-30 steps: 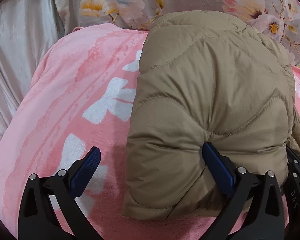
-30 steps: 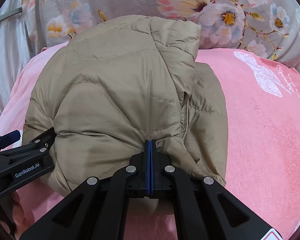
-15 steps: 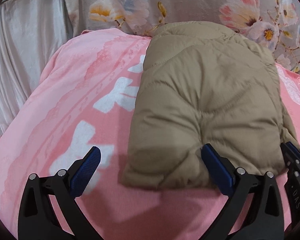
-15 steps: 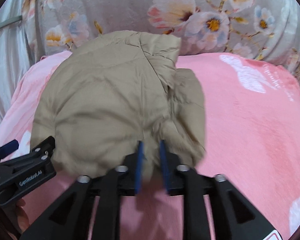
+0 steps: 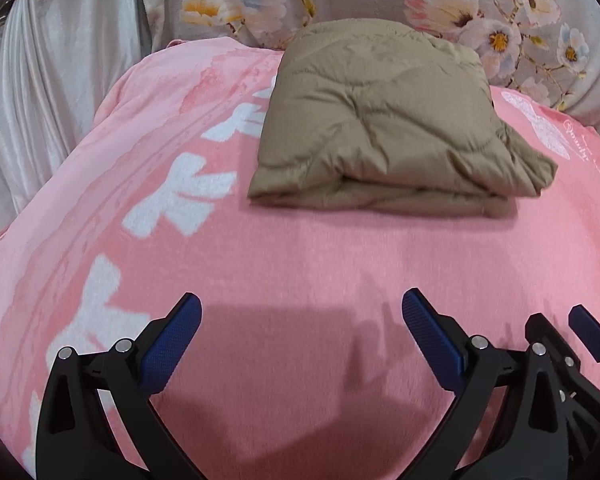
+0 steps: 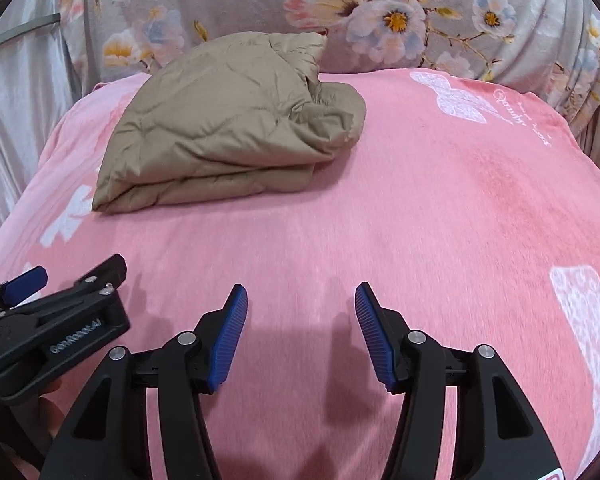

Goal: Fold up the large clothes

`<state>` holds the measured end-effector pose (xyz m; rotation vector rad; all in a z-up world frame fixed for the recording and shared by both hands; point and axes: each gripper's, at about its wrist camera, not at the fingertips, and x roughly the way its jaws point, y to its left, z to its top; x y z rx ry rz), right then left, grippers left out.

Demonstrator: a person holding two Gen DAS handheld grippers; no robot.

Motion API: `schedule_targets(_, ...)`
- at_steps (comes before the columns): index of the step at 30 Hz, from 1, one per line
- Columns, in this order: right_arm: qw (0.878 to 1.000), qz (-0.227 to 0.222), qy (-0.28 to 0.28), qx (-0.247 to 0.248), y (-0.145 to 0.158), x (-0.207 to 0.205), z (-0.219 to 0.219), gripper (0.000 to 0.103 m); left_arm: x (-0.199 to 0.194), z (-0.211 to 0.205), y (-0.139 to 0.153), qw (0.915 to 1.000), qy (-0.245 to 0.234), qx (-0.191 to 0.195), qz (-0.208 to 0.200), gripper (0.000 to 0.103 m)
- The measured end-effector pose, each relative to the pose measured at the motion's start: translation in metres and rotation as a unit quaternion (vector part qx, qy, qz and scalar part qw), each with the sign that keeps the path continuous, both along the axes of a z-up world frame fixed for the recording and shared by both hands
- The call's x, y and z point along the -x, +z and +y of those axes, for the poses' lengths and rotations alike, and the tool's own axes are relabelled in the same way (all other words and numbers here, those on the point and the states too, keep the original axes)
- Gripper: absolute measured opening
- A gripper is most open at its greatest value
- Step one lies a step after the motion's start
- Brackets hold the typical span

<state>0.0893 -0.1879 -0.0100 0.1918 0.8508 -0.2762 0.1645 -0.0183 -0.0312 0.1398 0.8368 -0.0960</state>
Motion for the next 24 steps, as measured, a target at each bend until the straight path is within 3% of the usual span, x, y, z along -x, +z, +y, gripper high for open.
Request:
schedule_targets(4,0.999,-0.021,-0.008,0.026,0.007,0.012,0.007,0.062,0.015,0.002,0.001,0.9997,0.009,-0.005,-0.021,0.098)
schedule_targets(8,0.999,-0.015,0.001,0.041,0.005,0.016,0.014,0.063,0.023,0.0,0.003,0.9988,0.011,-0.015,-0.045,0.098)
schedule_targets(24,0.998,-0.016,-0.01,0.054,0.003,0.018,0.016,0.063,0.025,-0.001,0.003,0.9979,0.011,-0.027,-0.058,0.098)
